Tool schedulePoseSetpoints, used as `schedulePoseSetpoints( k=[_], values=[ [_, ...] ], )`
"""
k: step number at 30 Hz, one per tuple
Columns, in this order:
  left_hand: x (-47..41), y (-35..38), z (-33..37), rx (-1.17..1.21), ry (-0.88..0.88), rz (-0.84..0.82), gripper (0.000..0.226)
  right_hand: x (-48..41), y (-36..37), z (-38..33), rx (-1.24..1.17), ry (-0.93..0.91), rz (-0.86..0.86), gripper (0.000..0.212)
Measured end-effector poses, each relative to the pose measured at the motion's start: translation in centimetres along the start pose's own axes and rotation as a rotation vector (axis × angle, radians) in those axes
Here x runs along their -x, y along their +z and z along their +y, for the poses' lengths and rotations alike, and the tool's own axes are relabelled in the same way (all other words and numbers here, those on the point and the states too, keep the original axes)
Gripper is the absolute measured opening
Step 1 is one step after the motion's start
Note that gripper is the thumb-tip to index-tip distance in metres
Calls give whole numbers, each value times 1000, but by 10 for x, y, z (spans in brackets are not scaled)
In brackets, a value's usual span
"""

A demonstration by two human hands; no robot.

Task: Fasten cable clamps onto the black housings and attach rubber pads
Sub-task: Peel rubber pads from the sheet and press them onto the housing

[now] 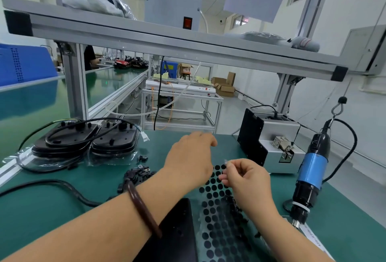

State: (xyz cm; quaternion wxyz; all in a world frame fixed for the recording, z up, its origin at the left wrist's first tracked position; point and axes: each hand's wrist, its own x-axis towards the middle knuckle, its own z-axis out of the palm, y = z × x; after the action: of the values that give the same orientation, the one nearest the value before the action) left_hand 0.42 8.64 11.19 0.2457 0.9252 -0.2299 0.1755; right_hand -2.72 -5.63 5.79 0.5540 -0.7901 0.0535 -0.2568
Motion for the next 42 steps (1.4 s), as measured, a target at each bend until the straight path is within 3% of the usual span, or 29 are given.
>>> schedulePoseSetpoints(
  k=[2,5,9,15,20,24,32,34,38,42],
  values=[
    [11,2,7,117,56,44,46,-1,0,0,-48,15,2,18],
    [20,6,14,253,4,-108,55,-1,2,0,-161,43,-26,19],
    [18,9,11,322,-81,-192,60,-2,3,0,-312,93,-41,17],
    [15,5,9,359,-140,-261,60,-2,3,-1,-331,80,-72,15],
    [20,4,11,459,-153,-116,53,-1,2,-2,-124,18,16,22],
    [27,5,21,521,-141,-127,47,2,3,-5,69,-77,69,21],
    [21,10,13,659,-250,-143,47,12,1,-16,170,-247,-56,34],
    [20,6,6,883,-404,-106,42,10,-1,-19,106,-198,-55,28],
    [23,-10,-4,1393,-581,-122,35,7,-5,-31,-320,83,-148,16],
    [34,-17,-6,1451,-540,-165,40,13,-2,-41,-442,148,-286,21]
  ],
)
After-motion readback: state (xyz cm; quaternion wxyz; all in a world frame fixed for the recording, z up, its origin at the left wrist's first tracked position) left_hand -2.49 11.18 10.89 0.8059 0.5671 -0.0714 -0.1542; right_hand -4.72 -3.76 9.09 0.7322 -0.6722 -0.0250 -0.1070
